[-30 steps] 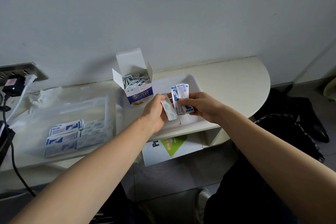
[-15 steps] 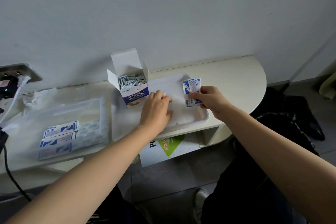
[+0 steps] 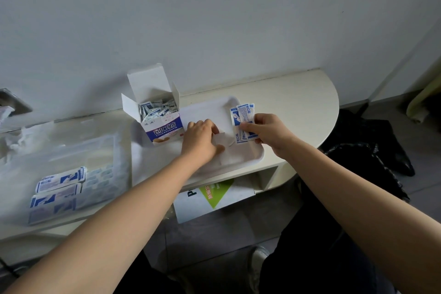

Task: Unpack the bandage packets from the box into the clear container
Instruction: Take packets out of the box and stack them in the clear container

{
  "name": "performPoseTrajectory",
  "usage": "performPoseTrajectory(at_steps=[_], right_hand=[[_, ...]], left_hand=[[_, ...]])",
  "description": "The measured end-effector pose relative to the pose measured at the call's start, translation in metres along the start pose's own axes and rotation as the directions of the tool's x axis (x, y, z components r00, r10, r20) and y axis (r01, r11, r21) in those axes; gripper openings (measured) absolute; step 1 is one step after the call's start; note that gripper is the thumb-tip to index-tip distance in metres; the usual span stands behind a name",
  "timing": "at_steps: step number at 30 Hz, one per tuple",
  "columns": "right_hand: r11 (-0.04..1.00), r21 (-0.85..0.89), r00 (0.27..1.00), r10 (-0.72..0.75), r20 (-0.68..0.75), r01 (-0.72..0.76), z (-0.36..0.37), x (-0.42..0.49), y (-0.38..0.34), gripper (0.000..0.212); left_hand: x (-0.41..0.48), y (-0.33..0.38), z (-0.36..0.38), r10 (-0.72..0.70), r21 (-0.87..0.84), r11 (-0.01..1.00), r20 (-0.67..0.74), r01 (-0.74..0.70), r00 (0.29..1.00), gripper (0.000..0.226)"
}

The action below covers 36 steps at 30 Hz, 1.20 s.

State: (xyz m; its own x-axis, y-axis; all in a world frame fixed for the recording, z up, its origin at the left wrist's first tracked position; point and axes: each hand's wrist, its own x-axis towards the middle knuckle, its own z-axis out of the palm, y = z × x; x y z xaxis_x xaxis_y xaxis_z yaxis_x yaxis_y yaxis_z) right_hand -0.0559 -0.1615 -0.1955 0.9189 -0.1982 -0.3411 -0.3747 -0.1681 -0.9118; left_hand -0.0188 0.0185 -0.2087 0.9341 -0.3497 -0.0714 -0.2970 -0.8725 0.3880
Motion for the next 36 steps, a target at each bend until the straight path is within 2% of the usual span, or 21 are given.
performPoseTrajectory(at_steps=[3,5,8,11,15,20,22,25,31,34,36], right_hand=[[1.0,0.006,1.0,-0.003,0.006,0.003,-0.001,0.0,0.0,0.022],[1.0,0.008,1.0,-0.004,0.015,0.004,-0.002,0.0,0.0,0.021],[1.0,0.009,0.999,-0.005,0.032,0.004,-0.002,0.0,-0.001,0.021],[1.0,0.012,0.999,-0.016,0.048,0.015,0.004,-0.002,-0.007,0.018],[1.0,0.023,0.995,-0.007,0.096,0.005,0.017,-0.006,-0.015,0.017],[0.999,-0.048,0.959,0.032,0.282,-0.02,0.039,-0.014,-0.015,0.007],[0.997,-0.071,0.937,0.054,0.344,-0.032,0.044,-0.016,-0.015,0.01],[0.992,-0.117,0.903,0.099,0.417,-0.055,0.049,-0.019,-0.016,0.017],[0.981,-0.183,0.874,0.138,0.465,-0.057,0.052,-0.019,-0.019,0.025],[0.982,-0.175,0.857,0.147,0.493,-0.068,0.053,-0.018,-0.019,0.024],[0.982,-0.184,0.87,0.136,0.473,-0.054,0.056,-0.017,-0.019,0.024]], left_hand=[[0.001,-0.004,0.0,0.0,-0.118,0.993,-0.062,-0.007,0.998,0.018],[0.0,-0.005,-0.003,0.016,-0.183,0.982,-0.106,-0.036,0.994,0.009],[-0.008,-0.008,-0.014,0.124,-0.288,0.942,-0.177,-0.172,0.976,0.015],[-0.023,-0.02,-0.03,0.241,-0.385,0.885,-0.104,-0.263,0.965,0.02],[-0.038,-0.04,-0.039,0.183,-0.503,0.85,0.002,-0.158,0.983,0.041],[-0.043,-0.067,-0.038,0.067,-0.524,0.851,0.036,-0.038,0.997,0.048],[-0.043,-0.069,-0.039,0.052,-0.542,0.84,0.045,-0.019,0.998,0.051],[-0.045,-0.066,-0.042,0.052,-0.586,0.81,0.025,-0.027,0.998,0.046],[-0.046,-0.059,-0.047,0.035,-0.683,0.73,0.057,0.013,0.998,0.04],[-0.046,-0.059,-0.046,0.024,-0.688,0.725,0.041,0.011,0.999,0.039],[-0.045,-0.064,-0.043,-0.011,-0.672,0.74,0.029,0.028,1.0,0.039]])
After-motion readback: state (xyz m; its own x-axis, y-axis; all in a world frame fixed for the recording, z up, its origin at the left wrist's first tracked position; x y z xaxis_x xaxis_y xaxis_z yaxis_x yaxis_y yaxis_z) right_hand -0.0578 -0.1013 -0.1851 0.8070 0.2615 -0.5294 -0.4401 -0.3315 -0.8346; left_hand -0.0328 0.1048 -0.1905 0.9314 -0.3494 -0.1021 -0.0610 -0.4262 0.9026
